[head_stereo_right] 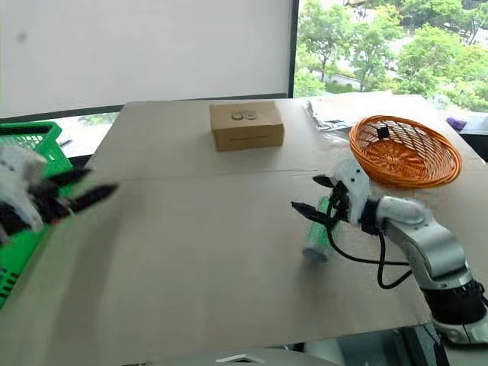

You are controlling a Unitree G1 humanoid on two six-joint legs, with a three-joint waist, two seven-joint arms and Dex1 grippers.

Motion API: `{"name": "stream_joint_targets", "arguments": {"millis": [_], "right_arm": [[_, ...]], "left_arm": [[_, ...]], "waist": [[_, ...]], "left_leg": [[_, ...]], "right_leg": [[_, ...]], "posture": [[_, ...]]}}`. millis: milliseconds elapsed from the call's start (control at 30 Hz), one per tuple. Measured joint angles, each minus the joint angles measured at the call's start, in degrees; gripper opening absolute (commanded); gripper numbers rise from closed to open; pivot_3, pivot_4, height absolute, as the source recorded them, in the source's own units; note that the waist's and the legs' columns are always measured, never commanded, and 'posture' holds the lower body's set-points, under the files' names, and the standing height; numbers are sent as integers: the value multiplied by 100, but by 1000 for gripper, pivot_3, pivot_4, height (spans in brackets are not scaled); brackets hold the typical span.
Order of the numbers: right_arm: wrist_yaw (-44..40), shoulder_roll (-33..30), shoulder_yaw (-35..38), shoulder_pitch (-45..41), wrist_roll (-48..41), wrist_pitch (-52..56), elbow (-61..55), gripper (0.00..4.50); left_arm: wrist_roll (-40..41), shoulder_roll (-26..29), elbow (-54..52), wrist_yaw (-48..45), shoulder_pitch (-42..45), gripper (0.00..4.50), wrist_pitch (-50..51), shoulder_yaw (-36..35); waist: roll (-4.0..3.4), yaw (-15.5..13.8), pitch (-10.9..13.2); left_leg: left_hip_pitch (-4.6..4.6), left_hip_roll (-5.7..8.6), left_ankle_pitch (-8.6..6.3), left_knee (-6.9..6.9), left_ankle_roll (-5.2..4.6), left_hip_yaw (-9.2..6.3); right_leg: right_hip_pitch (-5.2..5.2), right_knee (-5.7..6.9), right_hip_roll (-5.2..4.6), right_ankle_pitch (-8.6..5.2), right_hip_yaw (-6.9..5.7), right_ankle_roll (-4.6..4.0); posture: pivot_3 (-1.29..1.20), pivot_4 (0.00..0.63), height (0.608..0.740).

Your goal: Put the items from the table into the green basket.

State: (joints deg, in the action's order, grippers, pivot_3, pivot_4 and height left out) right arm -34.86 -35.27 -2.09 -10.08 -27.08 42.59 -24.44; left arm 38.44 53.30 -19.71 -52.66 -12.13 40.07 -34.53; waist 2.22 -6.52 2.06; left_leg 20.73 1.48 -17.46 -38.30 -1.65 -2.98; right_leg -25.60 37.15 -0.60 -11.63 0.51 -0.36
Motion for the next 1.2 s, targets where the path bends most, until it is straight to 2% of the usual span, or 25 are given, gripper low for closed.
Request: {"name": "stream_joint_targets", "arguments": {"millis": [133,200,300,367,467,533,633,833,1000,1100,1200], "right_arm": [[1093,525,357,192,32,882,-445,4500],[1789,1093,593,180,56,1447,-455,4500],[2301,1560,687,154,54,2052,-438,4500],[2482,1654,661,155,100,2236,-396,4500],[2650,1907,705,94,93,2450,-389,4500],[2878,2404,928,-130,62,2734,-172,4500],[3046,2704,1190,-438,29,2988,147,3774],[3016,2790,1340,-875,-87,3596,354,1453],[2997,2825,1507,-1078,-121,3843,326,140],[2919,2770,1499,-1138,-117,3850,362,60],[2588,2238,1069,-1145,-118,3718,345,60]], "left_arm": [[361,-137,-1036,-341,-548,3918,3,-336],[577,-192,-1484,-472,-657,3918,-21,-322],[634,-161,-1700,-504,-638,3918,-51,-263],[516,-95,-1717,-487,-607,3918,-78,-57],[448,-51,-1723,-433,-505,3918,-74,116],[446,-27,-1738,-379,-406,3918,-59,175],[438,21,-1786,-332,-362,3980,-51,264],[440,102,-1786,-304,-256,3980,21,412],[438,123,-1786,-235,-147,3980,63,623],[435,120,-1791,-175,-136,3980,62,730],[402,114,-1791,-133,-135,3980,60,814]], "waist": [[-58,-48,13],[-92,-46,33],[-133,-35,56],[-160,-22,65],[-143,34,50],[-129,119,42],[-138,168,46],[-133,236,41],[-125,300,33],[-129,344,35],[-135,362,39]], "left_leg": [[-36,-6,8,-12,7,0],[-105,-13,7,-11,8,3],[-186,-22,6,-10,8,2],[-190,-23,7,-8,8,7],[-190,-27,6,3,7,6],[-188,-31,6,9,8,7],[-190,-29,6,10,8,16],[-194,-30,6,11,7,7],[-202,-32,6,11,7,17],[-204,-33,6,15,7,13],[-202,-33,6,19,7,13]], "right_leg": [[49,-2,14,-16,-6,-6],[140,-14,25,-24,-7,-6],[196,-34,41,-25,-10,-5],[199,-33,47,-25,-3,-5],[197,-33,56,-26,1,-5],[194,-34,58,-26,5,-4],[192,-34,56,-25,15,-4],[194,-34,57,-26,4,-5],[198,-35,57,-26,14,-5],[197,-35,58,-26,8,-5],[195,-36,57,-27,8,-5]], "posture": [[213,0,740],[213,0,740],[209,0,740],[219,0,740],[215,0,740],[213,0,740],[213,0,740],[198,0,740],[200,0,740],[200,0,740],[197,0,740]]}}
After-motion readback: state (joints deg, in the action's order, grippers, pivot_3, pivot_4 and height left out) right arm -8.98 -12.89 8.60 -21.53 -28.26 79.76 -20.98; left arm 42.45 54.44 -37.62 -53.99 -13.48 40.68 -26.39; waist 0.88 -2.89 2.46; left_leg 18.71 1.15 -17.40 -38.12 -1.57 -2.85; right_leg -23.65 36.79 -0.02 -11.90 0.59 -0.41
